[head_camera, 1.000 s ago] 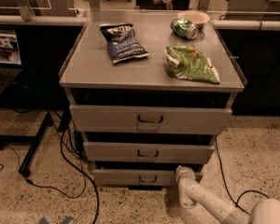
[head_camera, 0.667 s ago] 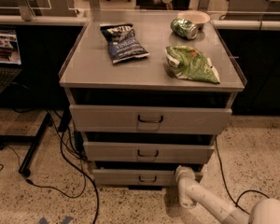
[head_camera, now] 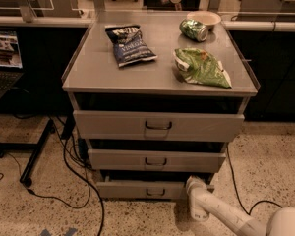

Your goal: Open bottom drawer

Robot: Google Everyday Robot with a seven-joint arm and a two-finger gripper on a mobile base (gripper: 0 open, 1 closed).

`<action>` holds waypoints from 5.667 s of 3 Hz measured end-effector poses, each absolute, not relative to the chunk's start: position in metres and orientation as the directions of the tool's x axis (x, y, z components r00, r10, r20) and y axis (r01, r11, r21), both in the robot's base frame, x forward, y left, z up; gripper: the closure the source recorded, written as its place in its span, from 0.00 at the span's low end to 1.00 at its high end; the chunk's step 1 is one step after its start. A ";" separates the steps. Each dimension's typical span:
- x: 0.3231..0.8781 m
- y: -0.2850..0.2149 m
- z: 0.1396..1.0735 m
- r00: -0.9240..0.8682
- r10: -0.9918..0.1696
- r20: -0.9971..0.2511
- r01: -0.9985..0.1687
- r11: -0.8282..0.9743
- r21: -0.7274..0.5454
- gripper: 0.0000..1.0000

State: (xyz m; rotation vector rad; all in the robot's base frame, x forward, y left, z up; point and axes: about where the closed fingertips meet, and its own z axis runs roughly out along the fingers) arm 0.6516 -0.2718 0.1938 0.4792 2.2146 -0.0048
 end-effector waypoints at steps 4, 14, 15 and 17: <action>0.612 -0.268 0.183 -0.648 0.427 -0.630 0.400 0.896 0.196 1.00; 0.531 -0.323 0.309 -0.295 0.619 -0.728 0.455 0.761 0.462 0.58; 0.531 -0.323 0.309 -0.295 0.619 -0.728 0.455 0.761 0.462 0.35; 0.531 -0.323 0.309 -0.295 0.619 -0.728 0.455 0.761 0.462 0.00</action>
Offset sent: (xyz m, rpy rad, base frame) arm -0.0177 -0.0047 0.0021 0.0403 0.0392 -0.0078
